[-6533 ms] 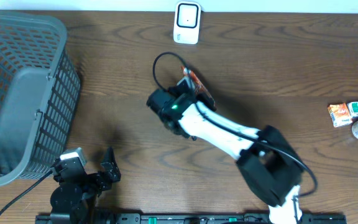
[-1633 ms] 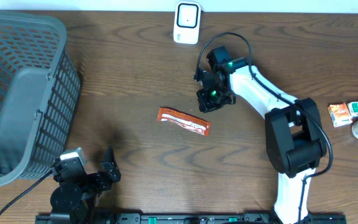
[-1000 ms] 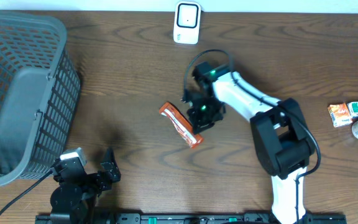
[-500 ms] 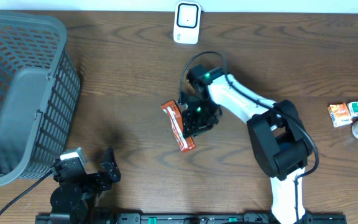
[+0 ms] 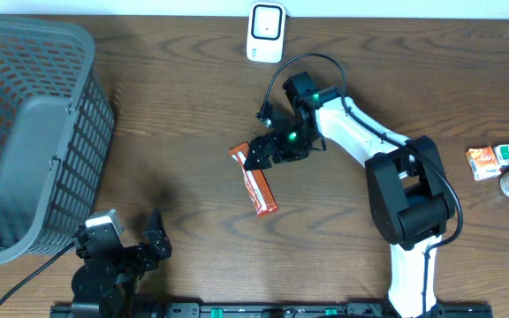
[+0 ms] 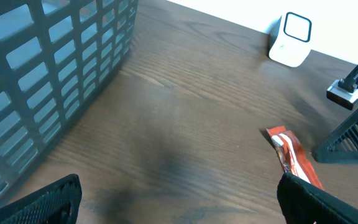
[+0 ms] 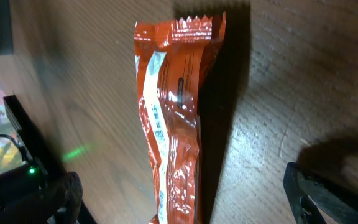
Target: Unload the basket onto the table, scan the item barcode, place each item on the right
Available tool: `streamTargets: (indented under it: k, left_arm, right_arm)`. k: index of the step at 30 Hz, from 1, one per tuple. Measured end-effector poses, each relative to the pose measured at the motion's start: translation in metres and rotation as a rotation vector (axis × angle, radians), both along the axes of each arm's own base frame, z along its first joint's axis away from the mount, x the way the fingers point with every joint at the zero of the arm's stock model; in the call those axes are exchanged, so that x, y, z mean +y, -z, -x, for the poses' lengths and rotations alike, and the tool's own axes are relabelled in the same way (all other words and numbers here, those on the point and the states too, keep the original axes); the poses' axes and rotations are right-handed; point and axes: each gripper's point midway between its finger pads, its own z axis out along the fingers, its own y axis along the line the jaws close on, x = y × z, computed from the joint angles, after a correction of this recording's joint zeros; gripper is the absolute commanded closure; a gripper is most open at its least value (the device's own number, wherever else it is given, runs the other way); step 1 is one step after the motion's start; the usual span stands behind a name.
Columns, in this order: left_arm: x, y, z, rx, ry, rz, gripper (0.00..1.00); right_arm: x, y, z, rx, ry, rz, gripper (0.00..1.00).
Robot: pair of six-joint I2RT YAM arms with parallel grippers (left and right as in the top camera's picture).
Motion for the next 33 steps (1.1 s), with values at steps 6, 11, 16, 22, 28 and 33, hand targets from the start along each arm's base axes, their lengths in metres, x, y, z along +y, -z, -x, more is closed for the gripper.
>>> streamTargets:
  k: [6, 11, 16, 22, 28, 33]
  left_arm:
    - [0.000, 0.000, 0.000, 0.000, 0.000, 0.000, 0.02]
    - [0.000, 0.000, 0.000, 0.000, 0.000, 0.000, 0.02]
    - [0.000, 0.000, 0.000, 0.000, 0.000, 0.000, 0.02]
    - [0.000, 0.000, 0.000, 0.000, 0.000, 0.000, 0.02]
    - [0.000, 0.000, 0.000, 0.000, 0.000, 0.000, 0.02]
    - [0.000, 0.000, 0.000, 0.000, 0.000, 0.000, 0.02]
  right_arm:
    - [0.002, 0.008, 0.003, 0.027, -0.008, -0.004, 0.01]
    - [0.021, 0.009, 0.008, 0.068, -0.039, -0.076, 0.02]
    - [0.041, 0.023, 0.024, 0.140, -0.086, -0.126, 0.99]
    - [0.047, 0.041, 0.040, 0.229, -0.099, -0.154, 0.99]
    - [0.046, 0.037, 0.039, 0.211, -0.112, -0.162, 0.99]
    - [0.038, 0.011, 0.035, 0.121, -0.113, -0.109, 0.99]
